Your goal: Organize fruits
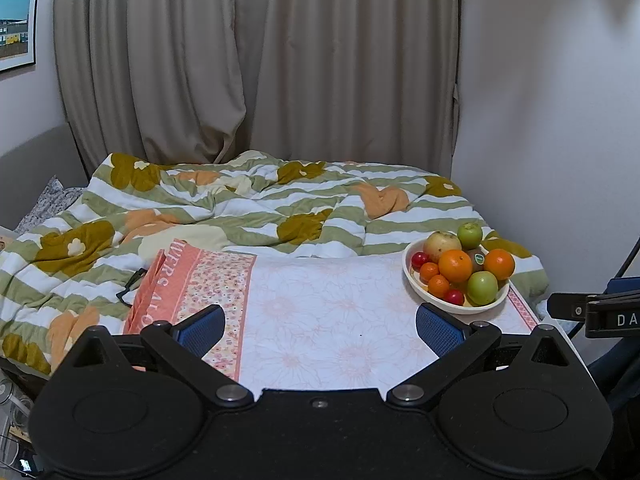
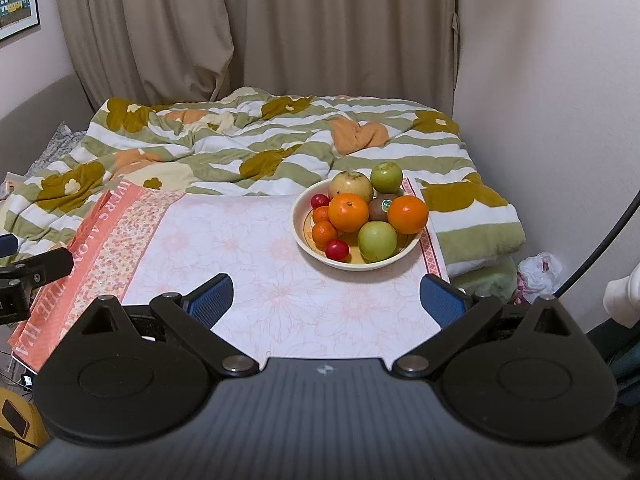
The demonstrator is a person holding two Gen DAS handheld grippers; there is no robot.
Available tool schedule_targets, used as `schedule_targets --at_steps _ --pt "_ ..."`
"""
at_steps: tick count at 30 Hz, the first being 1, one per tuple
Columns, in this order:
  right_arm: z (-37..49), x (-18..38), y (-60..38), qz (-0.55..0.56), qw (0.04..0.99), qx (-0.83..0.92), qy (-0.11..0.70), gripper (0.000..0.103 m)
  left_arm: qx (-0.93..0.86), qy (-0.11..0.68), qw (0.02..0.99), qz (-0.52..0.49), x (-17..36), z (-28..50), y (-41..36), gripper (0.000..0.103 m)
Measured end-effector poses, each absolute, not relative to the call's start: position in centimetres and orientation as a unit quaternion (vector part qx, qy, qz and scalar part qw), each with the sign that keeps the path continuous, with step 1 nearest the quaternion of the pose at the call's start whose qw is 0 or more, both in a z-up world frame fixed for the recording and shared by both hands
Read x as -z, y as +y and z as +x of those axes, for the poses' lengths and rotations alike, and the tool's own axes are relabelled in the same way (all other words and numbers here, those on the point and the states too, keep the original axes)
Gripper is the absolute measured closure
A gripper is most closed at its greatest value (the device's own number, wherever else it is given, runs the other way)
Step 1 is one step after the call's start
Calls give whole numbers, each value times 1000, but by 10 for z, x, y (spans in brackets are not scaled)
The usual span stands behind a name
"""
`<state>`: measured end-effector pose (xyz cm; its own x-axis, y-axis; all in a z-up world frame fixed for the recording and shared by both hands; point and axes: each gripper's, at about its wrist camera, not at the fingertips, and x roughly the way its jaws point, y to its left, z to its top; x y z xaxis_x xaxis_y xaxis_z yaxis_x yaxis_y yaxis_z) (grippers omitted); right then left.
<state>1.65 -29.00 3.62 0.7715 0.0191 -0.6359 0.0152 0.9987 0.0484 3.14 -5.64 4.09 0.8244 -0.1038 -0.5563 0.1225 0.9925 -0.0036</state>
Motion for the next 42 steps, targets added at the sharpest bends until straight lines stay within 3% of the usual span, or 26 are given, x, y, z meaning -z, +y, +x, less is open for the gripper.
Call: schedule_targets --at_steps 42 --pt "21 -26 -276 27 938 2 347 0 33 284 958 9 -38 33 -37 0"
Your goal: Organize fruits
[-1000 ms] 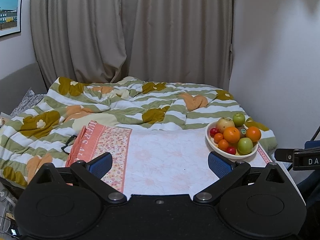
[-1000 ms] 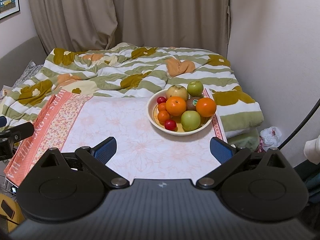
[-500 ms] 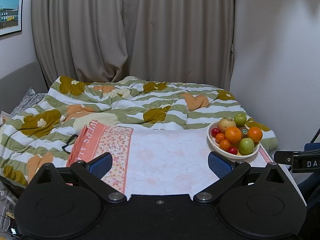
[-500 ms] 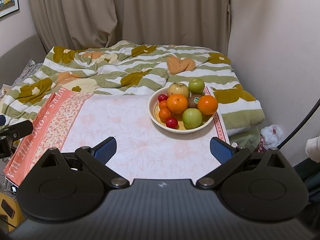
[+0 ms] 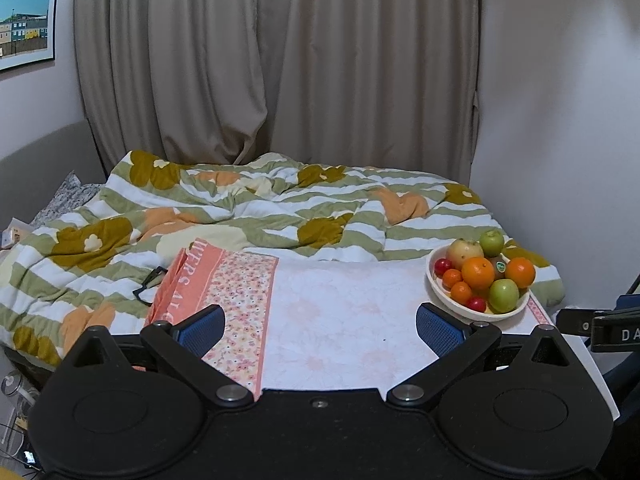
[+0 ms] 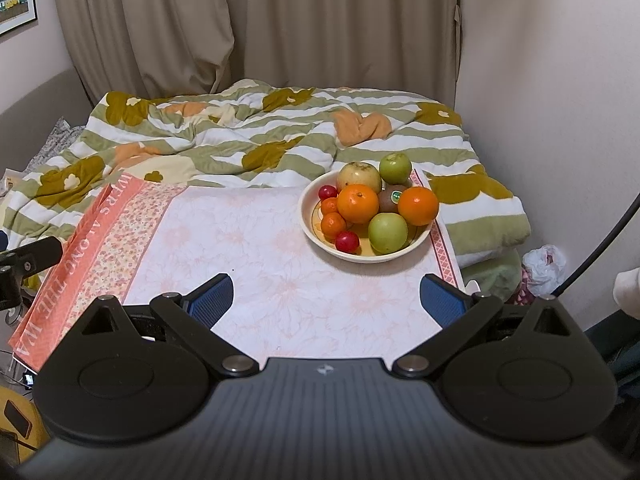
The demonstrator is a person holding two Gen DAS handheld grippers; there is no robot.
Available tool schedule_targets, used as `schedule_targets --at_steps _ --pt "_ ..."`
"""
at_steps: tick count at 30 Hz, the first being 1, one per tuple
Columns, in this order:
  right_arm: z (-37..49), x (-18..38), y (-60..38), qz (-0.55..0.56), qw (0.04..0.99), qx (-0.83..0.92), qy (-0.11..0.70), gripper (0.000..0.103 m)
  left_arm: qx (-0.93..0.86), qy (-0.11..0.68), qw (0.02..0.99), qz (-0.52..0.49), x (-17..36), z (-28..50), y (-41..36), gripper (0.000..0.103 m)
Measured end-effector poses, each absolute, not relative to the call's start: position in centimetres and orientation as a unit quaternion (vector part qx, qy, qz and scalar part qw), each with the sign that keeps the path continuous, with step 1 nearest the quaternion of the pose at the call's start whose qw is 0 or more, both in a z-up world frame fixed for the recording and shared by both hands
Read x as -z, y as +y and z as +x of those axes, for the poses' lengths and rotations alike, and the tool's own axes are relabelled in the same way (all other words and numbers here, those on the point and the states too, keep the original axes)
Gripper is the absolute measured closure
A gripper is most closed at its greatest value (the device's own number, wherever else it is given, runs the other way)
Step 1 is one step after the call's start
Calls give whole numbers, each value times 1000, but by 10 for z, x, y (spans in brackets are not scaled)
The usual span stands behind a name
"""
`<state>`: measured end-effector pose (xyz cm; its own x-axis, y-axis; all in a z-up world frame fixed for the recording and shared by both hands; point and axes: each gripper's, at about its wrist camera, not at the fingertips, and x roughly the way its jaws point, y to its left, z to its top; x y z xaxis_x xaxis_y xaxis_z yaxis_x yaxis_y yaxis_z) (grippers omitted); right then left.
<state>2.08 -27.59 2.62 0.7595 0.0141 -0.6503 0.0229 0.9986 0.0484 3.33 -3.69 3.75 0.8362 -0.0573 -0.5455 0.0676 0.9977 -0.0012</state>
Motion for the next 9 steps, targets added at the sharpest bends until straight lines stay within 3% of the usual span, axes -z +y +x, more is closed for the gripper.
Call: schedule_targets --at_steps 9 --pt "20 -28 -270 30 936 14 350 0 42 284 958 11 -37 38 -27 0"
